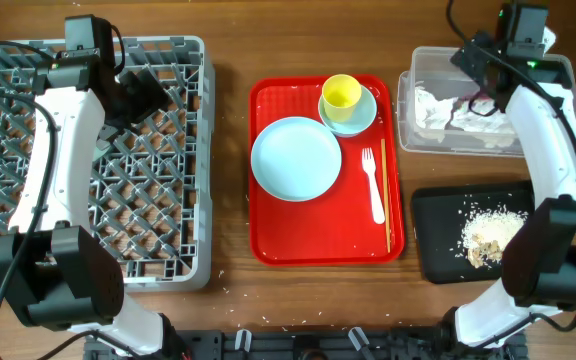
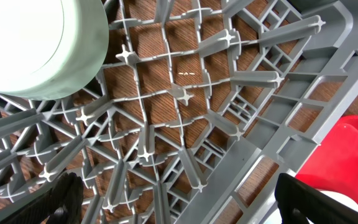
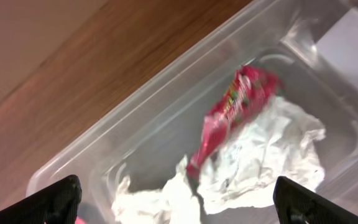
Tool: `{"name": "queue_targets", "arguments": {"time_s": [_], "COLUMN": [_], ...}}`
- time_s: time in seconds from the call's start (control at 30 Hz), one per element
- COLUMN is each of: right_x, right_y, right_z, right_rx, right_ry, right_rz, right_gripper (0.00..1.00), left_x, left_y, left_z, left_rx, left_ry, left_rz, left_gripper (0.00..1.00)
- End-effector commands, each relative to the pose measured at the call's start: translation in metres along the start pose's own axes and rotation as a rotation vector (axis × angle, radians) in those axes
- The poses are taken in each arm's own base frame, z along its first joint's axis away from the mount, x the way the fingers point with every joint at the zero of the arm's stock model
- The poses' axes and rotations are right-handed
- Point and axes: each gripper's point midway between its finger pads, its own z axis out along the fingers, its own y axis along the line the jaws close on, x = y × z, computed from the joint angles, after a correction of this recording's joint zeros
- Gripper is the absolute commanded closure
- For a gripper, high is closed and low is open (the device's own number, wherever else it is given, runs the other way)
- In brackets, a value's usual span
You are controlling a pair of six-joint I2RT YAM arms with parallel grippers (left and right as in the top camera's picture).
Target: Sort waste into correct bins and load items into the dishwasher rack
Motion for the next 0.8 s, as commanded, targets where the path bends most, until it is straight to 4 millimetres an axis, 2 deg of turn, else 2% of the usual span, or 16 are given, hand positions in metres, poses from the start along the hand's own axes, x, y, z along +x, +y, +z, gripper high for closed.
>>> {"name": "queue_targets", "arguments": {"time_s": [0.0, 0.07, 0.13, 0.17, 0.23, 0.27, 0.3, 0.33, 0.4, 0.47, 0.53, 0.57, 0.63, 0.7, 0.77], "right_x": [-0.004, 0.004, 0.020, 0.026, 0.051, 0.073, 0.098, 0.119, 0.140, 0.169, 0.208, 0.233, 0.281, 0.305, 0.304], "right_y": [0.036, 0.074, 0.111, 0.120, 0.140, 0.155, 0.165, 0.169, 0.167, 0.176, 0.183, 0.188, 0.192, 0.190, 0.190], "right_z": [-0.042, -0.088, -0.149, -0.164, -0.177, -0.183, -0.187, -0.180, -0.171, -0.174, -0.174, -0.170, -0.152, -0.142, -0.144], "right_rx": [-0.223, -0.490, -0.796, -0.856, -0.907, -0.950, -0.952, -0.858, -0.700, -0.681, -0.682, -0.676, -0.630, -0.587, -0.566], "right_ry": [0.025, 0.098, 0.205, 0.229, 0.269, 0.251, 0.237, 0.235, 0.236, 0.272, 0.345, 0.393, 0.463, 0.526, 0.543], "right_rz": [-0.025, -0.038, -0.073, -0.094, -0.178, -0.340, -0.496, -0.558, -0.562, -0.608, -0.674, -0.719, -0.821, -0.814, -0.756], "right_gripper": [0.00, 0.00, 0.00, 0.00, 0.00, 0.00, 0.00, 0.00, 0.00, 0.00, 0.02, 0.05, 0.00, 0.00, 0.00], "left_x": [-0.002, -0.002, -0.002, -0.002, -0.002, -0.001, 0.000, 0.000, 0.000, 0.001, 0.001, 0.001, 0.002, 0.005, 0.005], "left_y": [0.001, 0.001, 0.001, 0.001, 0.001, 0.001, 0.002, 0.002, 0.002, 0.002, 0.002, 0.002, -0.001, -0.004, -0.005], "left_z": [-0.003, -0.003, -0.003, -0.003, -0.003, -0.003, -0.003, -0.003, -0.003, -0.003, -0.003, -0.003, -0.003, -0.003, -0.003], "left_rx": [-0.002, -0.002, -0.002, -0.002, -0.002, -0.003, -0.005, -0.005, -0.006, -0.008, -0.008, -0.008, 0.009, 0.031, 0.034], "left_ry": [-0.010, -0.010, -0.010, -0.010, -0.009, -0.008, -0.005, -0.005, -0.002, 0.001, 0.001, 0.001, 0.010, 0.024, 0.026], "left_rz": [-0.003, -0.004, -0.004, -0.004, -0.004, -0.003, -0.004, -0.003, -0.003, -0.003, -0.003, -0.003, -0.004, -0.004, -0.004], "left_gripper": [0.00, 0.00, 0.00, 0.00, 0.00, 0.00, 0.00, 0.00, 0.00, 0.00, 0.00, 0.00, 0.00, 0.00, 0.00]}}
